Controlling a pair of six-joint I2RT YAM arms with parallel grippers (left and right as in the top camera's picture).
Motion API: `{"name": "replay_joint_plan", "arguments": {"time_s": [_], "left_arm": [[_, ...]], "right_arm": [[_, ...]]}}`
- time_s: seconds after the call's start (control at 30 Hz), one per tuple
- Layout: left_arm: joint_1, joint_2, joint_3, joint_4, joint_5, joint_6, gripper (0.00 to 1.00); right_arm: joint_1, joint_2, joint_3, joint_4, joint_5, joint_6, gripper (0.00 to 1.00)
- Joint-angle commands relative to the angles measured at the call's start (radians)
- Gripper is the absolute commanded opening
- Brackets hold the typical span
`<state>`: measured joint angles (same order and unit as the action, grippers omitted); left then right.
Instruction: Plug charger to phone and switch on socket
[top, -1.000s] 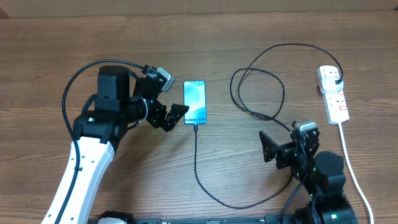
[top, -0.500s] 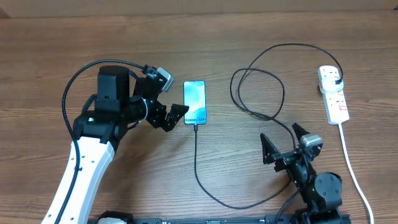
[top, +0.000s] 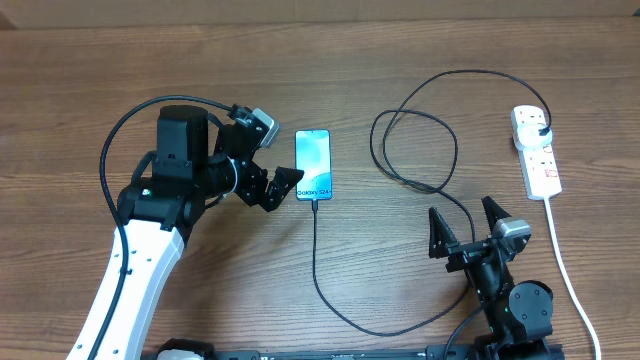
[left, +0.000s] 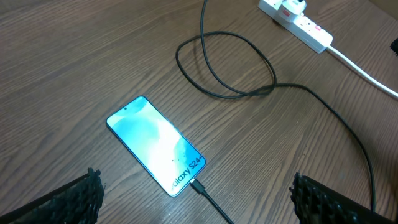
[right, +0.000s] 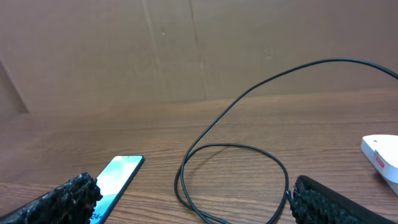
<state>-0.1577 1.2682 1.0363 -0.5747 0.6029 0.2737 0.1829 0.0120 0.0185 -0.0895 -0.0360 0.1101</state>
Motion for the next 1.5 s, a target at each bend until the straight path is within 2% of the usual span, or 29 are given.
{"name": "replay_joint_plan", "arguments": {"time_s": [0.0,0.9,1.0,1.23,1.47], "left_arm": [[-0.005,0.004,0.000,0.003,0.015,0.029,1.00],[-0.004,-0.012,0.000,-0.018,-0.010,0.029,0.99],[-0.004,-0.095,0.000,-0.072,-0.159,0.026,1.00],[-0.002,-0.423,-0.053,-0.132,-0.360,0.026,0.99],[0.044,-0.744,-0.207,-0.125,-0.413,0.025,1.00]], "right_arm": [[-0.008,-0.010,-0.011,0.006,0.017,0.014,1.00],[-0.008,-0.009,-0.011,0.006,0.017,0.014,1.00],[-0.008,-0.009,-0.011,0.006,0.017,0.014,1.00],[-0.008,-0.009,-0.011,0.006,0.017,0.014,1.00],[-0.008,-0.009,-0.011,0.006,0.017,0.014,1.00]]}}
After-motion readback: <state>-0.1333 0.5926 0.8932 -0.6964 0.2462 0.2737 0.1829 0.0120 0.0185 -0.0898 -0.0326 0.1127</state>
